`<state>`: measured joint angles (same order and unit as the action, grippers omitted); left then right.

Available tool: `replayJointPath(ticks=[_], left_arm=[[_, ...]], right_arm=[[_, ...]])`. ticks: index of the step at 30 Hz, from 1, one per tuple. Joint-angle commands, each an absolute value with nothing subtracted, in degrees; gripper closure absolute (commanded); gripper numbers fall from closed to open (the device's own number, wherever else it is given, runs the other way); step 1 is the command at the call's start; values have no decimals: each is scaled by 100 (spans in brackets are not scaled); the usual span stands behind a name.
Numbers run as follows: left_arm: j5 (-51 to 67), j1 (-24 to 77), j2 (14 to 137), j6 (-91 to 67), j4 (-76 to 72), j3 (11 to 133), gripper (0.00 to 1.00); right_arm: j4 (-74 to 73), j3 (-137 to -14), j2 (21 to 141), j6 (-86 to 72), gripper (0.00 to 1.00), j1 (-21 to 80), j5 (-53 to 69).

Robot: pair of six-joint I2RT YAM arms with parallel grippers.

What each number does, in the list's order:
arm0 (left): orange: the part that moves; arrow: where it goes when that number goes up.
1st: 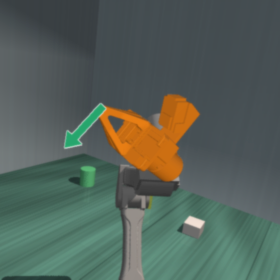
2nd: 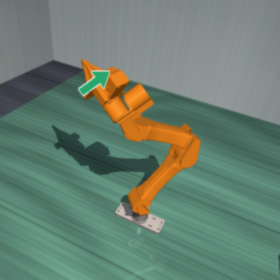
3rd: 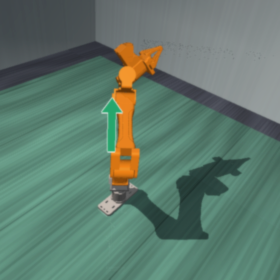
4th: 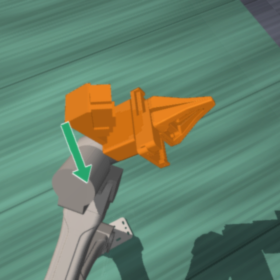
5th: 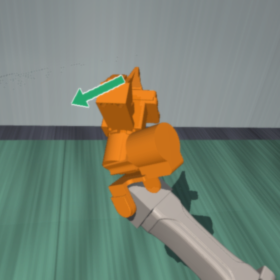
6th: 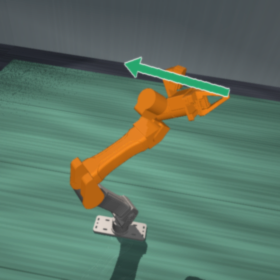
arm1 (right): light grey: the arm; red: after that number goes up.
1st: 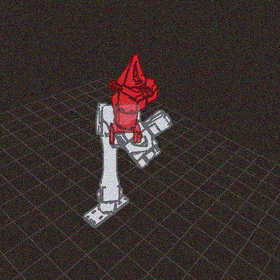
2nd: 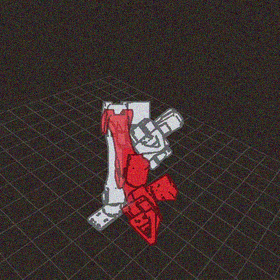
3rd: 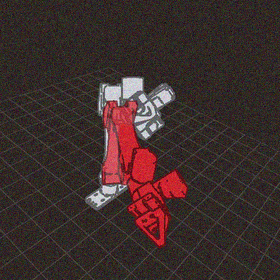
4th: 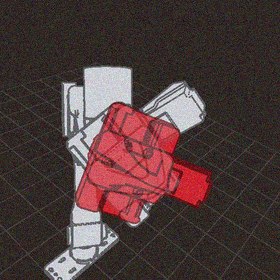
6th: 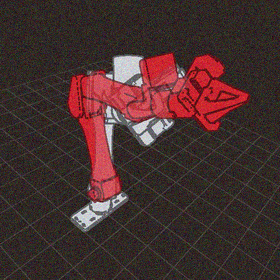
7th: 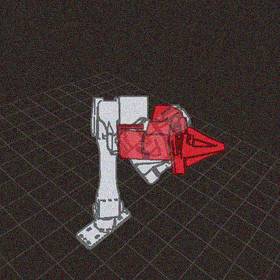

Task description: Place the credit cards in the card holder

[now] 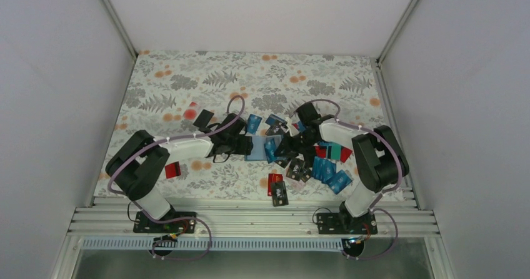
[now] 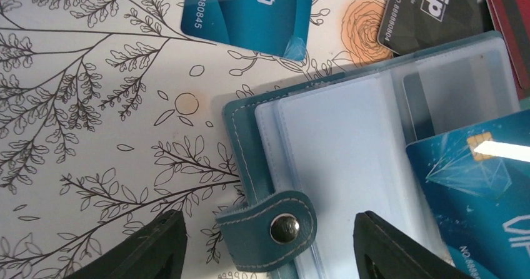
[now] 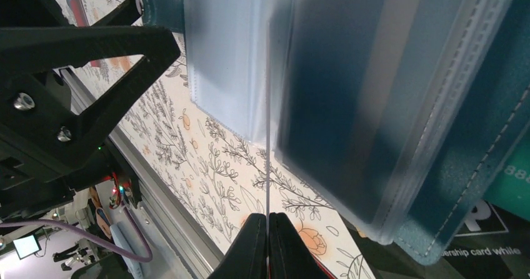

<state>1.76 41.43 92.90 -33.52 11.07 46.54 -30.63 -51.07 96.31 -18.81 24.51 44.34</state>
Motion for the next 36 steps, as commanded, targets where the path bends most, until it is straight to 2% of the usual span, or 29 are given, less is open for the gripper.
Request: replayJointPath(ticks=[1,10,17,24,36], left_arm=[[156,4158,9448,-3340,948,4823,36],[125,4157,9642,-3341,1013,4852,54],[165,4157,9762,-3324,960,4833,63],[174,4157,9777,-3305,984,4826,71],[175,4157,9790,-3329,993,4773,76]], right_arm=[[-2833,-5229,9803,-1827,96,2522,4522],[-2662,-5264,10018,-1854,96,2548,4663],[-2560,-5279,10182,-1867,96,2549,4706],[-2406,-5319,10301,-1904,96,2549,4740],[-1854,-5195,10397,-2306,96,2540,4623]])
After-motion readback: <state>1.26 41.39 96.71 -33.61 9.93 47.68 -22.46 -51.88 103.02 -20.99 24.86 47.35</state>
